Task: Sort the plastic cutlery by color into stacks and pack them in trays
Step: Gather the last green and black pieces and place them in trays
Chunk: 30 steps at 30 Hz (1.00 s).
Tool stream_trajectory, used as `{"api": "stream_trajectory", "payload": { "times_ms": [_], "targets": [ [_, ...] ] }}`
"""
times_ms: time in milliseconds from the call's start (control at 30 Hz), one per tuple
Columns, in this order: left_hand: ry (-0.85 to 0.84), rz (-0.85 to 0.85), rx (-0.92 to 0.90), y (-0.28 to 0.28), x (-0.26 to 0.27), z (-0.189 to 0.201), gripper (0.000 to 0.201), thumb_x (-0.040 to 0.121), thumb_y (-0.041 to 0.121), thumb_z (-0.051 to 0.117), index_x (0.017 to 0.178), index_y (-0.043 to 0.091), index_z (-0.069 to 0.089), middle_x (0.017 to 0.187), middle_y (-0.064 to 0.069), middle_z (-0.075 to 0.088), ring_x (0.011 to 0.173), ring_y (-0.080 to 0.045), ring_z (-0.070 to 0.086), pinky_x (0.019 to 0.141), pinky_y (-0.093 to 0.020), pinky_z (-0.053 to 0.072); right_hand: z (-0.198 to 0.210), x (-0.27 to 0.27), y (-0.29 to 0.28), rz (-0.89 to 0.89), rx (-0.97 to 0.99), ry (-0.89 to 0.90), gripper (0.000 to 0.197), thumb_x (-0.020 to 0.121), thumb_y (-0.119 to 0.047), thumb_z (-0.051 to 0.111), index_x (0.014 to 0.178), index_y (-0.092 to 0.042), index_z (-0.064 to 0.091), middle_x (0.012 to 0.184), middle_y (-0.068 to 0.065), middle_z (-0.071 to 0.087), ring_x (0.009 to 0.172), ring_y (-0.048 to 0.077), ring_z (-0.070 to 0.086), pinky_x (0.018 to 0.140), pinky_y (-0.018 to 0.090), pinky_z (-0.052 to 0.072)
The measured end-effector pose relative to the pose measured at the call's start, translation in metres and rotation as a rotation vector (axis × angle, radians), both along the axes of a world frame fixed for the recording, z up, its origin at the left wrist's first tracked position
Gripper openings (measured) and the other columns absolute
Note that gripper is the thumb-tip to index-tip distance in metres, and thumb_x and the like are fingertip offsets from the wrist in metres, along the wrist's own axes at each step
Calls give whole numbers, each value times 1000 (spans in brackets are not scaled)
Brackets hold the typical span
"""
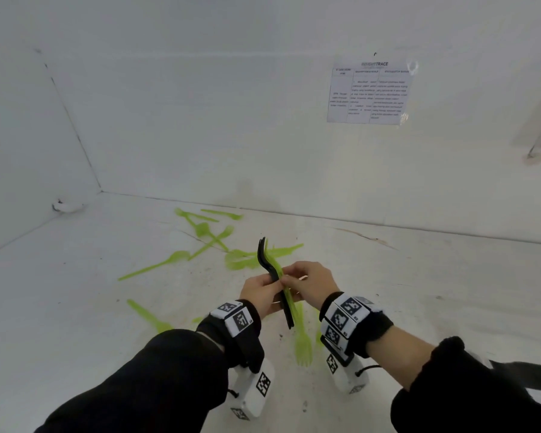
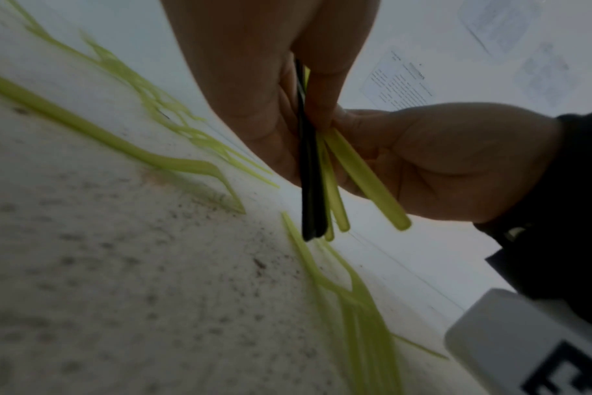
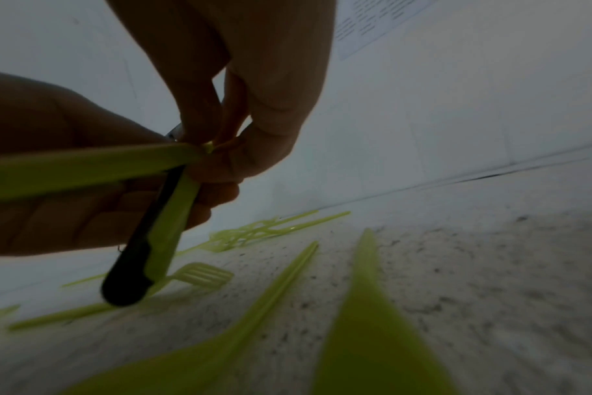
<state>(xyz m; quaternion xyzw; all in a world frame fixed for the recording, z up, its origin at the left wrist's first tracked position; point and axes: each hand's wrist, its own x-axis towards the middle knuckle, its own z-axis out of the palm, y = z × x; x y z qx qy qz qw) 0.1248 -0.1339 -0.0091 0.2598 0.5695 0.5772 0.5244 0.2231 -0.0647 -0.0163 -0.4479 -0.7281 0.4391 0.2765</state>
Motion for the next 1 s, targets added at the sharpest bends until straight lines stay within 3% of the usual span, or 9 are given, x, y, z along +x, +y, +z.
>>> {"api": "stream_trajectory", "payload": {
  "times_ms": [133,267,367,433,567,700,800,900,1000],
  "targets": [
    [23,-32,-27,-1,-16,1,10,90,7,58,95,4,66,69,-6,70,61,-18,69,65,-29,57,5,-13,-1,-8,4,15,14,83,-11,66,96,-7,67,78,1,63,67,17,60,66,26,56],
    [95,-124,-38,0,-35,7,16,92,1,51,103,2,64,84,-13,68,71,-21,67,73,-32,56,12,-25,3,-32,-116,123,5,85,0,62,89,-1,64,66,4,59,53,17,58,57,28,57],
    [159,-143,-43,0,-46,8,15,93,1,52,101,5,64,82,-8,68,66,-14,68,68,-26,56,12,-33,2,35,-163,113,13,89,0,56,99,0,65,72,3,60,60,19,61,59,22,57],
    [144,-121,-54,2,-54,7,11,91,1,54,95,4,64,76,-6,68,60,-13,68,65,-26,57,12,-34,4,110,-188,69,20,92,-4,52,107,-8,65,79,-1,61,69,18,61,65,21,56],
    [116,-148,-77,3,-63,8,6,88,0,57,89,4,62,76,-7,66,58,-15,67,62,-27,57,16,-14,18,153,67,-316,33,87,3,48,105,-18,67,89,-6,60,78,11,58,70,18,47],
    [87,-155,-74,4,-68,9,9,89,0,55,91,7,61,78,-6,65,60,-15,66,60,-27,55,10,3,20,485,261,-930,43,83,5,55,114,-22,65,127,1,49,119,19,46,99,27,39],
    [97,-159,-67,4,-71,6,9,89,0,55,95,6,60,79,-6,64,65,-18,65,61,-27,55,3,5,18,615,316,-1020,31,81,-9,65,109,-22,67,128,-2,49,118,20,41,99,30,37],
    [94,-155,-54,5,-76,5,10,90,0,54,98,5,59,79,-5,64,64,-17,64,63,-27,55,6,7,21,579,487,-1079,21,90,-19,53,108,-23,64,125,-7,53,116,17,42,95,27,29],
    [87,-157,-48,4,-81,4,11,92,0,52,100,4,58,81,-6,64,67,-19,64,64,-28,55,16,13,32,498,549,-1026,29,87,6,38,101,-15,52,106,2,54,98,20,48,83,27,31]
  ]
}}
